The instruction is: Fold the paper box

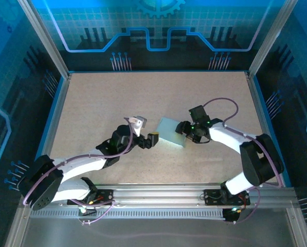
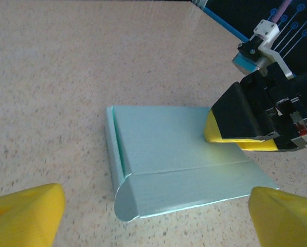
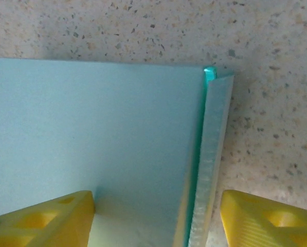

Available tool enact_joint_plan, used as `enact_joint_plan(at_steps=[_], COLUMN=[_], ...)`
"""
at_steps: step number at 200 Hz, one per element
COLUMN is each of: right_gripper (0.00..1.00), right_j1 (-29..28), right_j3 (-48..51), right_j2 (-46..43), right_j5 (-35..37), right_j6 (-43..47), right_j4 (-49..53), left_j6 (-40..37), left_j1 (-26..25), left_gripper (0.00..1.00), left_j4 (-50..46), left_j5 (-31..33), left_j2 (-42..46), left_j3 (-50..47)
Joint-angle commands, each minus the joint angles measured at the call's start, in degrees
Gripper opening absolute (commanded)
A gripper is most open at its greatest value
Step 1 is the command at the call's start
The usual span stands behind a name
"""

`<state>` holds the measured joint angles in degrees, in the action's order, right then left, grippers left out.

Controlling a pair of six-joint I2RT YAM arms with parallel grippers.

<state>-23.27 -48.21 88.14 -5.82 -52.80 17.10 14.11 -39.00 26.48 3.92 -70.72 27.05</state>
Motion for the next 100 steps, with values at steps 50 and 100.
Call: enact_joint_plan(at_steps=[50, 100], right_gripper=[0.55, 0.47], right_j1=[1.92, 1.93], right_j3=[-15.16, -27.00], right_j2=[13.93, 22.71], right_j5=[-5.50, -6.30], right_j6=[18.69, 29.90], right_j4=[5.14, 12.87], left_j6=[21.38, 26.24], left_j1=[12.41, 16.01], left_gripper=[0.86, 0.74], left_j4=[-13.90, -16.60], left_j5=[-14.60, -17.98], left_j2=[-9.19, -19.73], left_j3=[11.00, 17.37])
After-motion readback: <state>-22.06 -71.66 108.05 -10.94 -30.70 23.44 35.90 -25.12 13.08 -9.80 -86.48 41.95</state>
